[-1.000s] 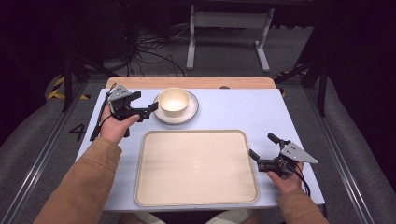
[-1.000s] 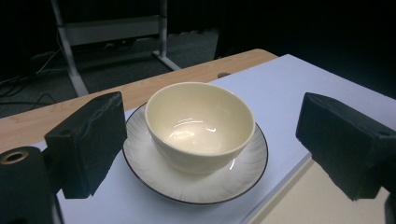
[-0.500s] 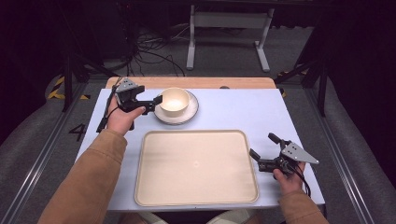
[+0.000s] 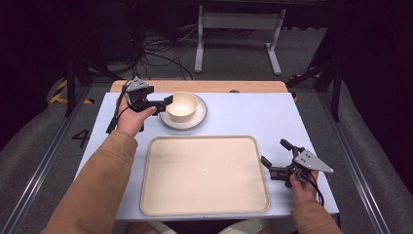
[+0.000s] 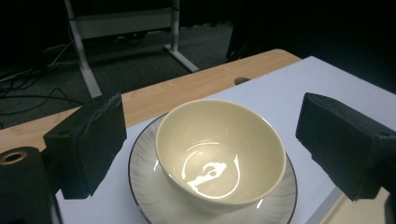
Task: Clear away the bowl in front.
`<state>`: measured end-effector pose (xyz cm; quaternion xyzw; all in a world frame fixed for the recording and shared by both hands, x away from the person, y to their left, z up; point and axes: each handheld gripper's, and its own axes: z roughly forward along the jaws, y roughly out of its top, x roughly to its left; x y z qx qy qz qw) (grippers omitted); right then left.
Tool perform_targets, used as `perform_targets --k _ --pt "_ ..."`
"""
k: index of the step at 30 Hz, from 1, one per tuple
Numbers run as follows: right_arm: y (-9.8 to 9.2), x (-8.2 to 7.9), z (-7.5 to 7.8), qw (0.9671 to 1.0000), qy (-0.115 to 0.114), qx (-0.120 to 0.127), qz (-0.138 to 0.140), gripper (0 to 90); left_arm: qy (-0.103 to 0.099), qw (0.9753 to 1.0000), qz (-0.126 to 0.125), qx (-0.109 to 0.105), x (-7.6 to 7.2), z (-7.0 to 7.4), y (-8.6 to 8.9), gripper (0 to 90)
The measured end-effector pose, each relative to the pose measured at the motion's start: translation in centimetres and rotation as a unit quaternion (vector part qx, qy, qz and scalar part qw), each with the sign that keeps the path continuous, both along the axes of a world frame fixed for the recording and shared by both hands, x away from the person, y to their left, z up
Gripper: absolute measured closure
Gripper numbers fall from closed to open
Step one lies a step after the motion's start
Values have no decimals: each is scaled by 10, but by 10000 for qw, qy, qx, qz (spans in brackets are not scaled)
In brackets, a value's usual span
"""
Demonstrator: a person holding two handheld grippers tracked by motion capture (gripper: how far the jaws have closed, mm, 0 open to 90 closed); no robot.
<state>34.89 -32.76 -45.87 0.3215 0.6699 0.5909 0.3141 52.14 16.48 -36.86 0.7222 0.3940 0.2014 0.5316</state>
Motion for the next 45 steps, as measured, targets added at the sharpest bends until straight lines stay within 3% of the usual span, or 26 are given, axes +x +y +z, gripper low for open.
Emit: perform_targets --k 9,11,18,20,23,32,36,37,39,45 --pt "-1 1 0 10000 42 30 46 23 144 9997 179 33 17 -2 -2 108" --pt "0 1 0 10000 35 12 45 27 258 9994 224 15 21 -3 -2 113" --pt "-1 1 0 9999 58 25 86 28 603 9975 262 271 33 -7 -4 103" --pt "-1 1 0 9999 48 12 96 28 766 9963 263 274 36 -11 -5 102" --pt "-1 1 0 9999 51 10 100 28 954 9940 298 445 42 -16 -8 104" --pt "1 1 0 9999 49 -24 123 32 1433 9878 405 447 51 -25 -11 99" --pt "1 1 0 9999 36 -54 127 32 1716 9831 340 546 54 -29 -14 144" --pt "1 1 0 9999 37 -55 127 32 1716 9831 340 546 54 -29 -14 151" --pt "1 1 0 9999 33 -59 124 32 1855 9805 345 544 56 -32 -16 164" --pt "1 0 0 9999 29 -63 113 32 1995 9780 266 550 59 -38 -18 234"
